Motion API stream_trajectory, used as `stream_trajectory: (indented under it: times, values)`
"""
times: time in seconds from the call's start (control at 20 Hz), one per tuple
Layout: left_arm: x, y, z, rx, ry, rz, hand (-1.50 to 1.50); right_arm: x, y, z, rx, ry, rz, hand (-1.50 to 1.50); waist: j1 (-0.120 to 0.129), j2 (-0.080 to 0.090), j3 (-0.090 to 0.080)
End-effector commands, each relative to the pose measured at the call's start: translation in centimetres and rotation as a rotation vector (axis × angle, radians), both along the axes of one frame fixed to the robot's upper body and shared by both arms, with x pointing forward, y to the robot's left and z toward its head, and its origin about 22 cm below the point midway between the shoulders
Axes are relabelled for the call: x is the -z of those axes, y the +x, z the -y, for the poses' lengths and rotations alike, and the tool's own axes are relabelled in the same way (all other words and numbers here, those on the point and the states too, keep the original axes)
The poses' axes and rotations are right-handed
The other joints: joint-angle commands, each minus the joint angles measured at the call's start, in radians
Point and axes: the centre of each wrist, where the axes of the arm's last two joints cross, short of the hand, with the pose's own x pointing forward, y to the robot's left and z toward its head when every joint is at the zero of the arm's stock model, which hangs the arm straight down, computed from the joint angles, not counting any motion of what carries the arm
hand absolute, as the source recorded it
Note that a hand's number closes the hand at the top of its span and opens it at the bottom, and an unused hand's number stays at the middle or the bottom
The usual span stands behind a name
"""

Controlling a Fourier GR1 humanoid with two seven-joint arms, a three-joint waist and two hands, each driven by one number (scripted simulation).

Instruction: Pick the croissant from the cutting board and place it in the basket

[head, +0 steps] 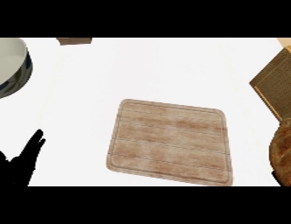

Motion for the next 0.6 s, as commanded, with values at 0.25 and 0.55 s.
stream_trajectory:
  times: [0.25,0.55]
  values:
    - [3.0,-0.2,1.1,0.033,-0.039,-0.099,0.00,-7.9,2.8,8.2,0.064,0.083,-0.003,1.50,0.038,0.012,-0.011]
    - [1.7,1.8,2.3,0.067,-0.032,-0.095,0.00,-8.9,4.9,15.4,0.089,0.028,-0.070,1.50,0.069,0.016,-0.010]
